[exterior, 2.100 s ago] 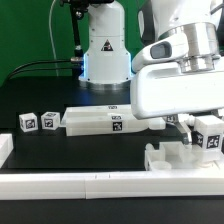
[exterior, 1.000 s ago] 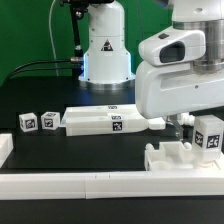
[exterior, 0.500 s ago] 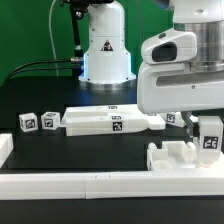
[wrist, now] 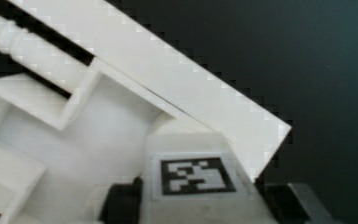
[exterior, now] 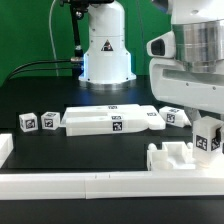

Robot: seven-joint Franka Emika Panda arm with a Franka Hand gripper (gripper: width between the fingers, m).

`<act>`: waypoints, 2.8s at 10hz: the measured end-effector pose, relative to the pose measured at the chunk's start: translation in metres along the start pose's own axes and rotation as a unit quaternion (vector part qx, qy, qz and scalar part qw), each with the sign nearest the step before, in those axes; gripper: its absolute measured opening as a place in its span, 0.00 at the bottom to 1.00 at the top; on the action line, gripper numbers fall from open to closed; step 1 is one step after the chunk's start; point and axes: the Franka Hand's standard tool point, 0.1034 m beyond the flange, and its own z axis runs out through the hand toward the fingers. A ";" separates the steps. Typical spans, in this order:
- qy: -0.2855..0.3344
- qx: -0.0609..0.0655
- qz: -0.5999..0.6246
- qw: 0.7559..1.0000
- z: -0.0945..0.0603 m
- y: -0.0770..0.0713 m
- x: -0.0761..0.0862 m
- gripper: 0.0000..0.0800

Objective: Assemble chair

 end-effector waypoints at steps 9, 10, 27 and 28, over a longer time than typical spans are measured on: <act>0.009 -0.014 -0.459 0.888 -0.004 -0.001 -0.002 0.81; 0.013 -0.021 -0.557 0.830 -0.006 -0.002 0.001 0.81; 0.017 -0.011 -0.033 0.999 -0.003 0.003 0.004 0.44; 0.016 -0.030 -0.076 0.997 0.000 0.006 -0.003 0.68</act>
Offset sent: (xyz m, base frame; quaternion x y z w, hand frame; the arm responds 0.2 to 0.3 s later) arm 0.0028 -0.0061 0.0128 0.0040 -0.0216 -0.4184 0.9080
